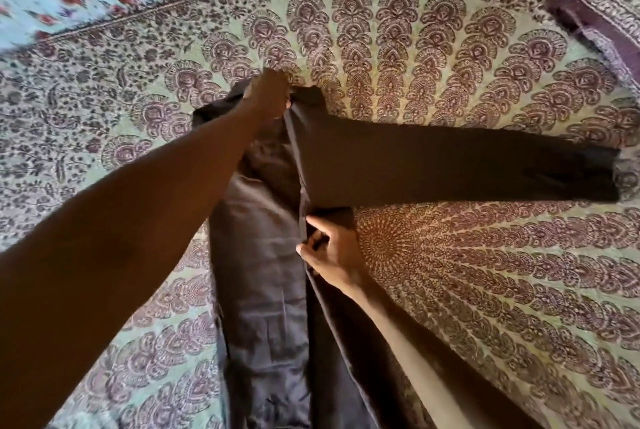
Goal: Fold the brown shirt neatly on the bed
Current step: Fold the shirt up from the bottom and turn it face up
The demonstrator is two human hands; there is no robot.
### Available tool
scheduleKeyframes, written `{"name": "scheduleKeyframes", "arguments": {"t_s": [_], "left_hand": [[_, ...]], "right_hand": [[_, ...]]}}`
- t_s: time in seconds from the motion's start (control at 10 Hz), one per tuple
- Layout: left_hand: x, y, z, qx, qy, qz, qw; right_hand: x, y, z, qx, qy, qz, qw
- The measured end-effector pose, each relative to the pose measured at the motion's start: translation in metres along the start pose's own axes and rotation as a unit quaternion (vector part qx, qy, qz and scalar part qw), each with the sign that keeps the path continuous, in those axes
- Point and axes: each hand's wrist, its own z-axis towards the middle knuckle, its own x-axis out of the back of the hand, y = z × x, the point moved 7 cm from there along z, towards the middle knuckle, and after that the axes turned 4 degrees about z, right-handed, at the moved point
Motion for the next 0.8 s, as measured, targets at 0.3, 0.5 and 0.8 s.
{"name": "scheduleKeyframes", "arguments": {"t_s": [0.3, 0.5, 0.8], "left_hand": [[0.037, -0.022, -0.063, -0.020, -0.008, -0.069, 0.997], [0.048, -0.022, -0.076, -0.005, 0.049, -0.090, 0.995], [0.038, -0.002, -0.217, -0.038, 0.124, -0.139, 0.982]], "right_hand": [[-0.057, 0.007, -0.005, -0.057, 0.046, -0.118, 0.990], [-0.067, -0.004, 0.002, -0.023, 0.054, -0.126, 0.990], [-0.047, 0.010, -0.070, -0.022, 0.058, -0.173, 0.983]]}}
